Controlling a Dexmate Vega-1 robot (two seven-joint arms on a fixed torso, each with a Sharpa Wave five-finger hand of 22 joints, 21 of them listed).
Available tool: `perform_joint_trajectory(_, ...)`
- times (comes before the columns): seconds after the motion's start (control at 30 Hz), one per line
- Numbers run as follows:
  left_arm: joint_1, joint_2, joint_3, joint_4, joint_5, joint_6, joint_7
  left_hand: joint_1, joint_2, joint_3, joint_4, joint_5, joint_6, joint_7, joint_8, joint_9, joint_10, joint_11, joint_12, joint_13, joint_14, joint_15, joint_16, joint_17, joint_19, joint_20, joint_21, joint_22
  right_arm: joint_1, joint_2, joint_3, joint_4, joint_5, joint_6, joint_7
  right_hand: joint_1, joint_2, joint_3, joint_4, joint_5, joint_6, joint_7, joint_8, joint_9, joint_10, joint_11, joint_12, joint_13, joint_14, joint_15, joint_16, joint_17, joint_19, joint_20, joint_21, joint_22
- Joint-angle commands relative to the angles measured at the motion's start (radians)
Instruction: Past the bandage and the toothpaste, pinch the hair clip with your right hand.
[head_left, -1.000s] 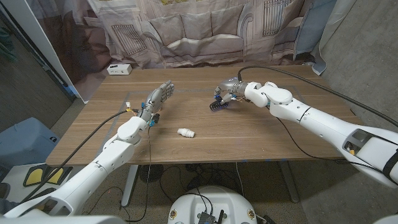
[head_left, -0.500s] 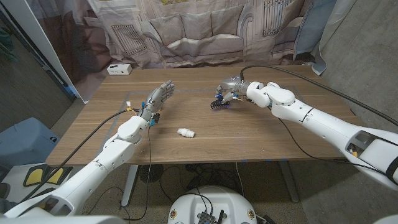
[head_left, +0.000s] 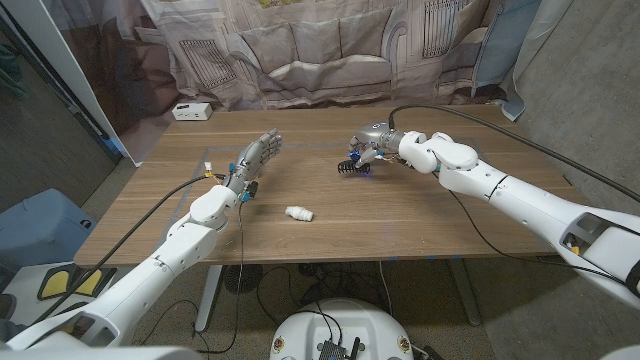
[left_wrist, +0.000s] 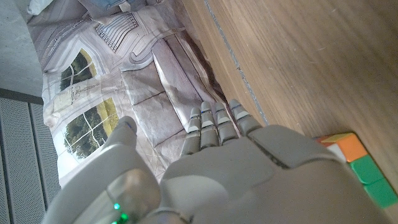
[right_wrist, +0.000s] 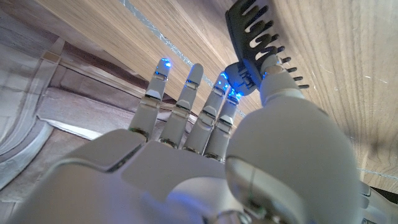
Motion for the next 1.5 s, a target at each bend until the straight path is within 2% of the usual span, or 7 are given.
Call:
perform_joint_trajectory(0.03, -0.005, -0.002, 0.004, 0.002, 0.003, 0.005, -0.002, -0.005, -0.002, 0.007, 0.001, 0.000, 0.007, 0.001, 0.002, 0.002, 0.009, 0.003, -0.001, 0.001, 0.008, -0.001, 0.000, 0.002, -0.005, 0.001, 0.003, 0.005, -0.020, -0.003, 0.021, -0.004, 0.018, 0.012, -0.038, 0.006, 0.000, -0.002, -0.001, 0.003, 0.113, -0.055, 0.017, 0.022, 0.044, -0.020, 0.009, 0.006, 0.029, -0.106, 0.004, 0.002, 0.016, -0.005, -0.004, 0.002)
perform_joint_trajectory(0.2, -0.005, -0.003, 0.004, 0.003, 0.002, 0.005, -0.002, -0.005, -0.002, 0.008, 0.000, 0.000, 0.007, 0.000, 0.002, 0.002, 0.009, 0.002, -0.001, 0.001, 0.008, -0.001, 0.000, 0.002, -0.006, 0.001, 0.003, 0.005, -0.023, -0.004, 0.026, -0.002, 0.025, 0.019, -0.053, 0.008, -0.008, -0.005, -0.003, 0.005, 0.126, -0.053, 0.040, 0.040, 0.081, -0.017, 0.019, 0.009, 0.058, -0.117, 0.008, 0.005, 0.035, -0.016, 0.000, 0.002)
perform_joint_trajectory(0.37, -0.005, -0.004, 0.004, 0.004, 0.002, 0.004, 0.000, -0.005, -0.002, 0.008, 0.000, 0.000, 0.007, -0.001, 0.002, 0.002, 0.008, 0.002, -0.002, 0.001, 0.008, 0.000, 0.000, 0.002, -0.007, 0.002, 0.003, 0.005, -0.022, -0.007, 0.029, -0.001, 0.033, 0.033, -0.056, 0.013, -0.006, -0.009, -0.001, 0.008, 0.202, -0.037, 0.104, 0.070, 0.147, -0.005, 0.041, 0.014, 0.091, -0.122, 0.015, 0.017, 0.047, -0.024, -0.002, 0.002)
perform_joint_trajectory(0.7, -0.009, -0.008, 0.006, 0.013, 0.002, 0.001, -0.004, -0.006, -0.002, 0.010, 0.000, 0.000, 0.007, 0.001, 0.002, 0.002, 0.008, 0.003, -0.002, 0.001, 0.007, -0.001, 0.000, 0.002, -0.006, 0.002, 0.003, 0.005, -0.026, -0.010, 0.037, -0.005, 0.052, 0.046, -0.052, 0.015, -0.010, -0.031, 0.006, 0.016, 0.182, -0.042, 0.150, 0.119, 0.183, -0.011, 0.069, 0.048, 0.175, -0.120, 0.057, 0.051, 0.055, -0.032, -0.006, 0.002)
perform_joint_trajectory(0.97, -0.013, -0.011, 0.007, 0.021, 0.001, -0.001, -0.006, -0.006, -0.002, 0.012, -0.001, 0.000, 0.007, 0.002, 0.002, 0.002, 0.008, 0.003, -0.002, 0.001, 0.008, -0.001, 0.000, 0.002, -0.006, 0.000, 0.003, 0.005, -0.029, -0.013, 0.043, -0.016, 0.051, 0.040, -0.051, 0.050, -0.006, -0.075, 0.010, 0.043, 0.158, -0.030, 0.244, 0.213, 0.167, -0.004, 0.174, 0.210, 0.207, -0.114, 0.107, 0.149, 0.075, -0.050, -0.006, 0.004)
perform_joint_trajectory(1.23, -0.017, -0.013, 0.008, 0.026, 0.001, -0.003, -0.008, -0.006, -0.002, 0.013, -0.001, 0.000, 0.006, 0.001, 0.002, 0.002, 0.008, 0.003, -0.002, 0.001, 0.008, 0.000, 0.000, 0.002, -0.006, 0.001, 0.003, 0.005, -0.038, -0.009, 0.052, -0.012, 0.062, 0.040, -0.077, 0.067, 0.006, -0.093, 0.017, 0.060, 0.139, -0.024, 0.275, 0.220, 0.166, -0.014, 0.312, 0.401, 0.249, -0.128, 0.102, 0.194, 0.099, -0.069, -0.004, 0.004)
perform_joint_trajectory(1.5, -0.025, -0.015, 0.011, 0.034, -0.001, -0.003, -0.017, -0.006, -0.002, 0.015, -0.001, 0.000, 0.006, 0.001, 0.002, 0.002, 0.008, 0.000, -0.002, 0.001, 0.006, 0.000, 0.000, 0.002, -0.006, 0.001, 0.003, 0.005, -0.038, -0.014, 0.054, -0.027, 0.060, 0.027, -0.061, 0.091, 0.009, -0.099, 0.012, 0.066, 0.128, -0.007, 0.295, 0.225, 0.169, -0.013, 0.379, 0.494, 0.284, -0.131, 0.098, 0.212, 0.111, -0.083, -0.004, 0.005)
